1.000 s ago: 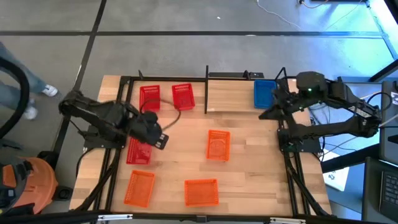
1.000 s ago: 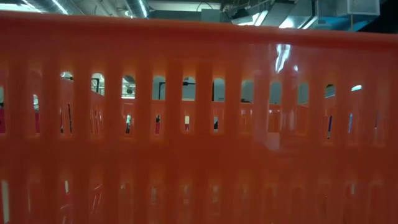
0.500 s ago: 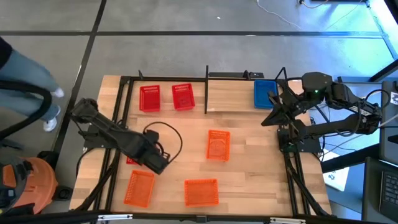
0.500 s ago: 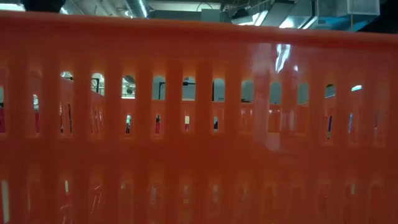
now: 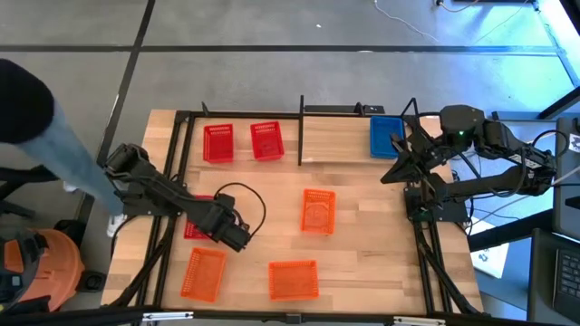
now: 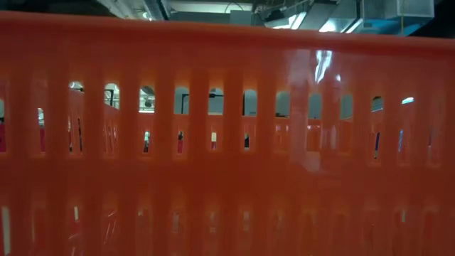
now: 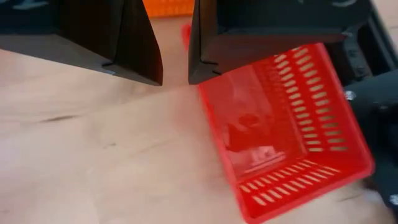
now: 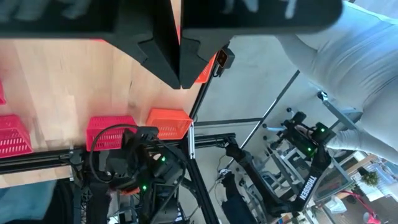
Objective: Stack baskets on shelf by color
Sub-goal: Put the bottom red basket on the shelf
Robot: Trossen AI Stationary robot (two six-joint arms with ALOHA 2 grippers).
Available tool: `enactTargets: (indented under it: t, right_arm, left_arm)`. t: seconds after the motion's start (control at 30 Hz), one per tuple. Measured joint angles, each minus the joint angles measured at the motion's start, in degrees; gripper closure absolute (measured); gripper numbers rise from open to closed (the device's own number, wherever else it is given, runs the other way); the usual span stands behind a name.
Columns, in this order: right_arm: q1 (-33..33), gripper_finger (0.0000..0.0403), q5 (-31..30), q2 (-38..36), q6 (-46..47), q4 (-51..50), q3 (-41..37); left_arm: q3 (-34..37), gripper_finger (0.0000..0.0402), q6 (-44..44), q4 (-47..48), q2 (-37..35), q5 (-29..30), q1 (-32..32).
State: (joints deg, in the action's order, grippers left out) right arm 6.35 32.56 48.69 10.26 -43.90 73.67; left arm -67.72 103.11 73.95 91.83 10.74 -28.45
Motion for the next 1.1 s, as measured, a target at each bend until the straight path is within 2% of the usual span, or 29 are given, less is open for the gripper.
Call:
enactTargets:
  t: [0.37, 0.67, 1.1]
  right_arm:
    - [0.0, 0.0403, -1.3, 0.0, 0.0, 0.0, 0.0]
    - [0.0, 0.0403, -1.4, 0.0, 0.0, 0.0, 0.0]
    - [0.0, 0.0403, -1.4, 0.0, 0.0, -0.1, 0.0]
  left_arm:
    - [4.0, 0.0332, 1.7, -1.3, 0.4, -1.7, 0.9]
    - [4.0, 0.0332, 1.6, -1.4, 0.5, -0.8, 0.9]
    - [4.0, 0.0332, 1.3, -1.3, 5.5, -0.8, 2.6]
